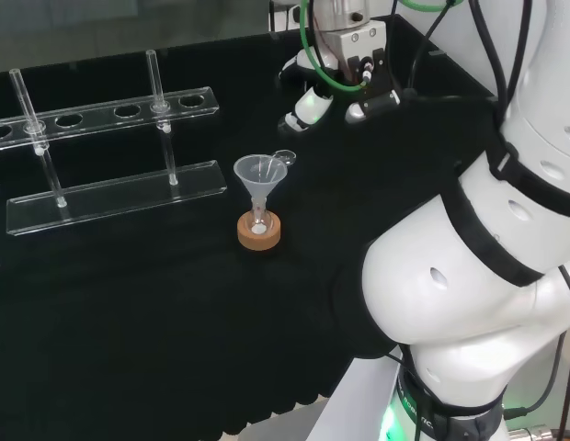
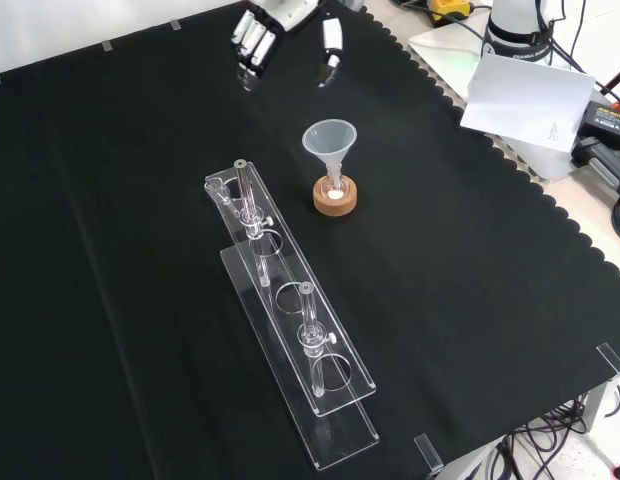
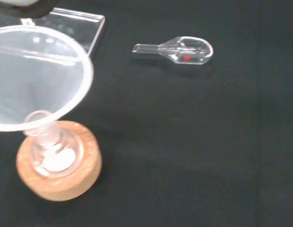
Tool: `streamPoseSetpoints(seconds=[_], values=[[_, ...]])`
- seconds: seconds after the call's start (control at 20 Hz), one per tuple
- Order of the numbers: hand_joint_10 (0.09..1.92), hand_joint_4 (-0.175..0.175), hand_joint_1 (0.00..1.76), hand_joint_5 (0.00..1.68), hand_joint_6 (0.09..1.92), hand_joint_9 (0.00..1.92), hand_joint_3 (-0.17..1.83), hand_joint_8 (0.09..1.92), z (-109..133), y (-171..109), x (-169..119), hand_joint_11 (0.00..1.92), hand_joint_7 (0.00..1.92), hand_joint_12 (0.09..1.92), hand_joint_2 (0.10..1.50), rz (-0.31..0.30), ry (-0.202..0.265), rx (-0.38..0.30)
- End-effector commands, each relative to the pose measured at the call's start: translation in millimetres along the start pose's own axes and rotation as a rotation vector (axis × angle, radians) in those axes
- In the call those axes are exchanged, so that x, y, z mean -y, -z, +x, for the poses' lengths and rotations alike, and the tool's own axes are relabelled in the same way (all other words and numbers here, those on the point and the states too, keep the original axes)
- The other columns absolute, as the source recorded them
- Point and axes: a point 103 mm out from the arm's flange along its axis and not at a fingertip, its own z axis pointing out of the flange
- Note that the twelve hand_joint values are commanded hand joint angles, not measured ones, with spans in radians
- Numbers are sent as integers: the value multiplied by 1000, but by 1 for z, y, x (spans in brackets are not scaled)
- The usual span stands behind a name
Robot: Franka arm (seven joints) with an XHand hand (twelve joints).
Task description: Remove the funnel from the round-bottom flask.
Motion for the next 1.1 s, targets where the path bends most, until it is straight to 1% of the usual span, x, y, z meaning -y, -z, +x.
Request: streamPoseSetpoints(seconds=[0.05,0.1,0.15,0.3,0.45,0.6,0.75,0.85,0.95,1.1], values=[[643,-22,584,341,87,432,465,658,43,-6,18,356,224,1356,624,86,47,-17],[672,-23,576,323,87,391,449,665,48,-7,18,344,186,1365,625,109,53,-11],[698,-22,570,297,87,351,435,668,51,-7,19,330,145,1376,626,119,56,-7],[763,-18,548,216,87,205,387,638,58,-11,19,254,29,1432,628,126,53,8],[806,-13,541,179,87,114,352,542,65,-16,17,194,2,1467,635,134,52,12],[819,-11,539,168,87,73,334,479,68,-22,15,165,0,1484,636,149,59,12],[789,-6,535,140,87,11,313,356,68,-29,13,115,0,1512,631,180,75,6],[733,0,524,120,87,2,297,286,68,-35,12,83,0,1533,624,181,86,2],[693,4,512,102,87,0,280,251,69,-41,11,52,0,1559,617,197,97,11],[667,11,507,63,87,0,264,216,71,-46,9,43,0,1585,612,191,122,5]])
